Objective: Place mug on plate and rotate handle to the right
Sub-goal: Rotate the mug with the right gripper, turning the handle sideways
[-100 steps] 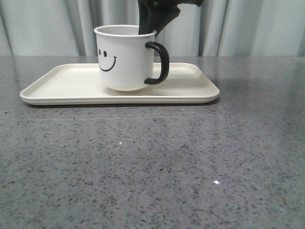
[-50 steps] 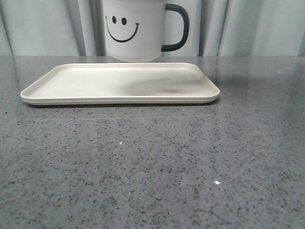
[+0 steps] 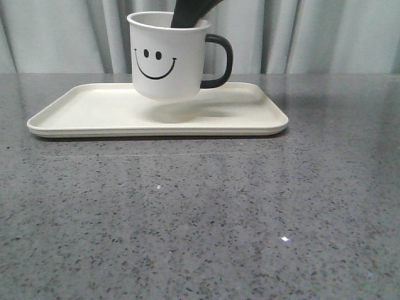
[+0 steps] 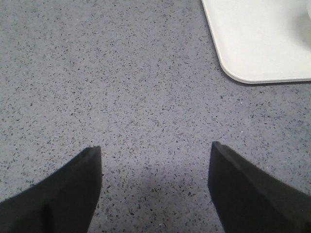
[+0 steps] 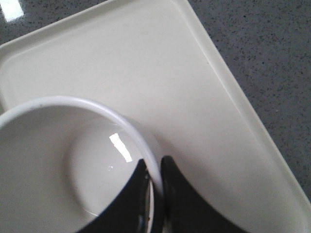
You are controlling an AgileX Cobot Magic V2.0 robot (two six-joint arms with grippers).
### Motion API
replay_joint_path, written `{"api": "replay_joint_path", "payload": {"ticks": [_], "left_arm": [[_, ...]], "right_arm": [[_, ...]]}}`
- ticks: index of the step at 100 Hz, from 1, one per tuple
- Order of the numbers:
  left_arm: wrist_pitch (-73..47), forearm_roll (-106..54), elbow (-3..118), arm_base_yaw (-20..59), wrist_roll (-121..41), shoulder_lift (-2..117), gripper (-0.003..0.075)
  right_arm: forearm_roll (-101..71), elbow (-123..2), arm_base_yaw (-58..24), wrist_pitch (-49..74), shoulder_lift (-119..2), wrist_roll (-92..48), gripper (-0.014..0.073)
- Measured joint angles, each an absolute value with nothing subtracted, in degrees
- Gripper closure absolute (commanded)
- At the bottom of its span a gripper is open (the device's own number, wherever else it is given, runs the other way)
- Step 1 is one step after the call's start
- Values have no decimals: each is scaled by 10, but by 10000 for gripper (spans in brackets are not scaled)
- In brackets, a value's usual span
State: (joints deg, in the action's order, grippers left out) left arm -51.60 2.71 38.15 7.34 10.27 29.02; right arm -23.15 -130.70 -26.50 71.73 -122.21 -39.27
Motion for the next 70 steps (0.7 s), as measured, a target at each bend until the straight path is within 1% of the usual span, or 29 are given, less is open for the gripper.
{"api": "replay_joint_path", "payload": {"ticks": [44,70], "left_arm": [[-516,27,382,73,103,290,258],[-516,27,382,73,103,290,258]], "right_arm": [[-232,-1308,-265,717,-1222,-425,657],[-232,-1308,-284,717,-1222,-459,657]]}}
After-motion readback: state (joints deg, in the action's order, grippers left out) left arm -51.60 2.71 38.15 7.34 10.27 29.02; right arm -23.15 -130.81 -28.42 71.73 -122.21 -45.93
